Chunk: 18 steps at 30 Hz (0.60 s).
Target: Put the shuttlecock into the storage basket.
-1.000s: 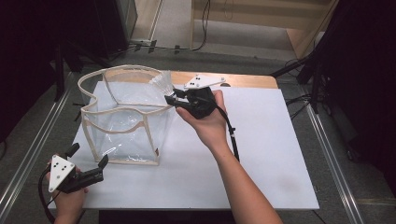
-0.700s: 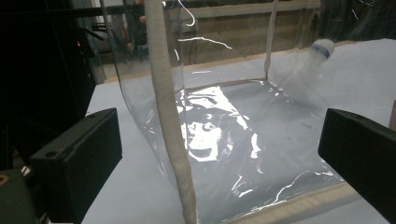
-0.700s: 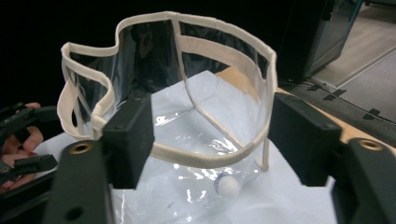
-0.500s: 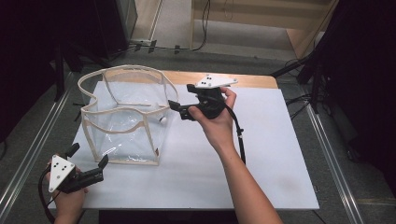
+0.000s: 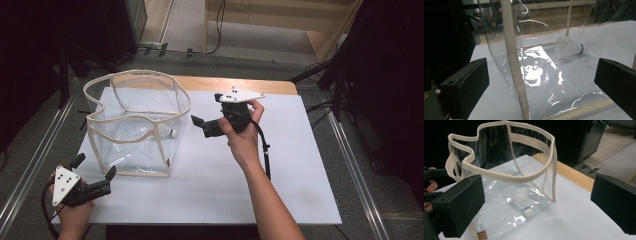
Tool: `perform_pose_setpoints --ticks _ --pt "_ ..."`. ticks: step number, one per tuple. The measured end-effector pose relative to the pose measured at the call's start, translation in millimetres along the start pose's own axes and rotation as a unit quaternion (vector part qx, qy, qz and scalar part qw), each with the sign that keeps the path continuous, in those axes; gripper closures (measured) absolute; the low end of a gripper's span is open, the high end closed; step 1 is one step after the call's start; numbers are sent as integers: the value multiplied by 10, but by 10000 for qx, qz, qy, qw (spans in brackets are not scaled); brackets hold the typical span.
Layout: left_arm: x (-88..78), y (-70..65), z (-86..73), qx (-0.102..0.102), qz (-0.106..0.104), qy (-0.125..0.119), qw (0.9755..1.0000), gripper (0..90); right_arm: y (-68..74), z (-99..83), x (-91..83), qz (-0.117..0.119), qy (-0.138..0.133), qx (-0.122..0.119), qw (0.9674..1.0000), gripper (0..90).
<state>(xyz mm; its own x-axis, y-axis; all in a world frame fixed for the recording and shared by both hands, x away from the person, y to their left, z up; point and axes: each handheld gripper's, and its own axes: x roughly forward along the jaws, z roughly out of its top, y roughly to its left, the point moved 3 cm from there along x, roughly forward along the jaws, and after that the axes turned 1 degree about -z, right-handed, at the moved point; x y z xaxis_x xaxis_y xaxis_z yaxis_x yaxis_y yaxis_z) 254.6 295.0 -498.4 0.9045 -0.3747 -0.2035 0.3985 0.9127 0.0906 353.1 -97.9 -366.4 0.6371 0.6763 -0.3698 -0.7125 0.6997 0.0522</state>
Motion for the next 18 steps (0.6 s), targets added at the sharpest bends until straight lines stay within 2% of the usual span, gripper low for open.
perform_pose_setpoints --ticks 8,18 --pt "-1 2 0 -11 5 -1 10000 3 -63 -127 -52 -89 -3 54 9999 0" --pt "1 2 -1 -7 11 1 10000 3 -133 -265 -159 -192 -38 -37 9998 0"
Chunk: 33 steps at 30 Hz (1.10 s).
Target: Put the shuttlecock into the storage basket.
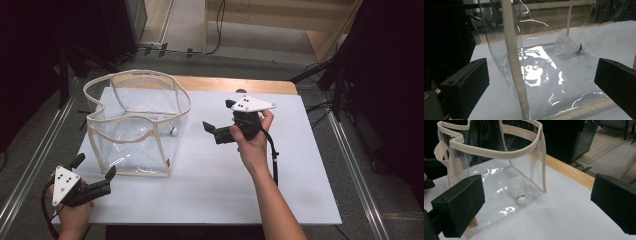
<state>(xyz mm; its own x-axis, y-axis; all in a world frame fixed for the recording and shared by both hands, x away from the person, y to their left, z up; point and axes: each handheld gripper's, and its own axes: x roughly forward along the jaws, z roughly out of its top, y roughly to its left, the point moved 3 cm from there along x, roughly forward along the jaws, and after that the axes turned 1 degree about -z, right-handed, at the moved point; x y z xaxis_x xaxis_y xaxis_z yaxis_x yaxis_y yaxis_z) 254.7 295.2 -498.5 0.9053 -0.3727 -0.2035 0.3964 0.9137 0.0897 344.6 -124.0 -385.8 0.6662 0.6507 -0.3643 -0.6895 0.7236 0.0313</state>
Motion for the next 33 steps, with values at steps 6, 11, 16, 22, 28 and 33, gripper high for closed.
perform_pose_setpoints --ticks 6,11,16,22,28,33 --pt "-1 0 0 -10 0 0 10000 3 -31 -97 -33 -63 94 -22 9999 0" --pt "-1 1 0 -14 1 -2 10000 3 -53 -173 -54 -75 159 -15 9998 0" --pt "-2 2 0 -20 4 -2 10000 3 -70 -239 -93 -75 176 -27 9998 0" --pt "-2 2 0 -22 4 -1 10000 3 -104 -326 -137 -133 216 27 9997 0" --pt "-2 1 0 -21 8 -3 10000 3 -131 -393 -187 -153 191 52 9997 0" --pt "-3 1 0 -20 11 5 10000 3 -167 -459 -244 -231 186 133 9995 0"
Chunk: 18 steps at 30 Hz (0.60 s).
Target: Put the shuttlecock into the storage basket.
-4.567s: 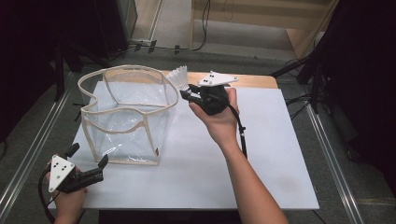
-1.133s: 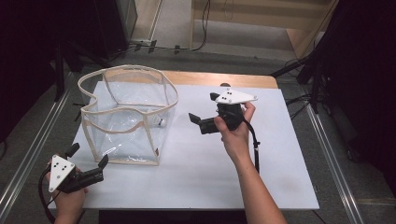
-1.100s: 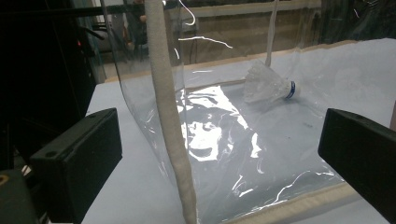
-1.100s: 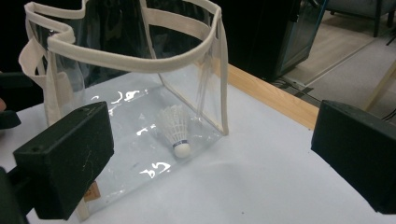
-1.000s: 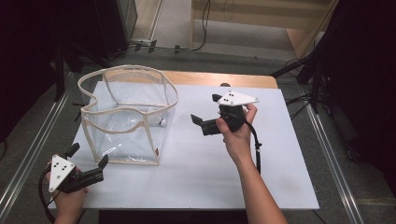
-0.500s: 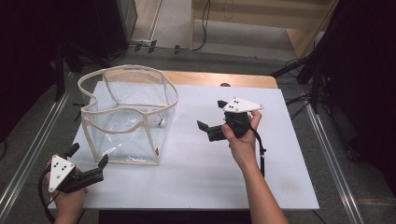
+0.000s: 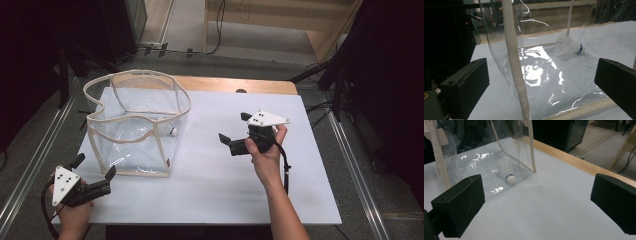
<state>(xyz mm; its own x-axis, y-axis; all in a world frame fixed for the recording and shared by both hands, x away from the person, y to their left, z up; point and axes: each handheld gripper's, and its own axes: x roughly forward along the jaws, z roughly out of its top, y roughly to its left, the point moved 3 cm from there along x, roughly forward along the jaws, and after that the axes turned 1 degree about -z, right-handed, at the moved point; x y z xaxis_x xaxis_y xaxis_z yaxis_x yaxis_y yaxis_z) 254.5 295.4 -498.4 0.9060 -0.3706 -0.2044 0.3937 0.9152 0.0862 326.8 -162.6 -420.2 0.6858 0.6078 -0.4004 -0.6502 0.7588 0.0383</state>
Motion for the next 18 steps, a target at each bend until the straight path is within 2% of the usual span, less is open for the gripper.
perform_pose_setpoints --ticks 18 --pt "1 -5 -1 25 -2 11 10000 3 -139 -370 -219 -218 6 163 9996 0"
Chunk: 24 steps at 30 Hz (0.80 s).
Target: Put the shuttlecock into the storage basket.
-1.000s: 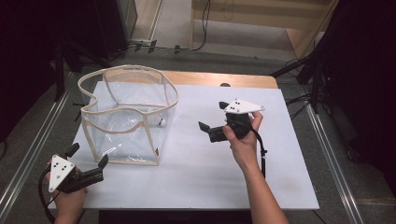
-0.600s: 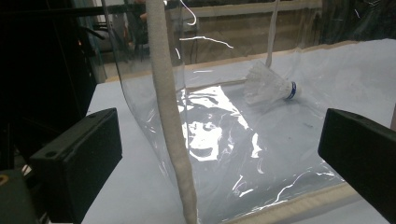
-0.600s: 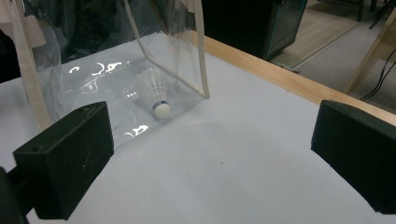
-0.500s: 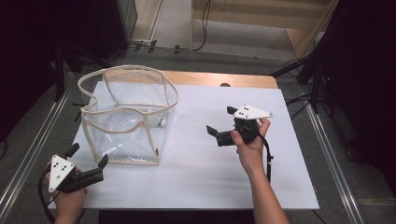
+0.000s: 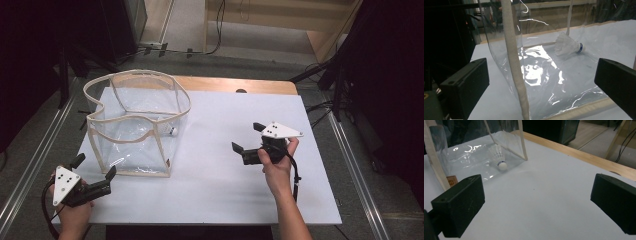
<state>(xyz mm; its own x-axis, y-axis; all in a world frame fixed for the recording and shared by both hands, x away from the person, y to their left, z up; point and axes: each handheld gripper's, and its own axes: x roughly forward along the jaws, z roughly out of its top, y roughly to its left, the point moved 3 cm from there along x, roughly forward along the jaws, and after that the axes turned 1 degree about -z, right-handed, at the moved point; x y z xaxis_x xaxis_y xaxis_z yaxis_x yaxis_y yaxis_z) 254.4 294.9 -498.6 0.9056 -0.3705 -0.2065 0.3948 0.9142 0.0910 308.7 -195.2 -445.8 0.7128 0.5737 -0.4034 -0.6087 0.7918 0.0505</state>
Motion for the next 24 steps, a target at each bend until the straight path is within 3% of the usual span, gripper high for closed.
perform_pose_setpoints --ticks 24 --pt "1 -3 0 5 -10 -6 10000 3 -175 -297 -290 -329 -27 165 9993 0"
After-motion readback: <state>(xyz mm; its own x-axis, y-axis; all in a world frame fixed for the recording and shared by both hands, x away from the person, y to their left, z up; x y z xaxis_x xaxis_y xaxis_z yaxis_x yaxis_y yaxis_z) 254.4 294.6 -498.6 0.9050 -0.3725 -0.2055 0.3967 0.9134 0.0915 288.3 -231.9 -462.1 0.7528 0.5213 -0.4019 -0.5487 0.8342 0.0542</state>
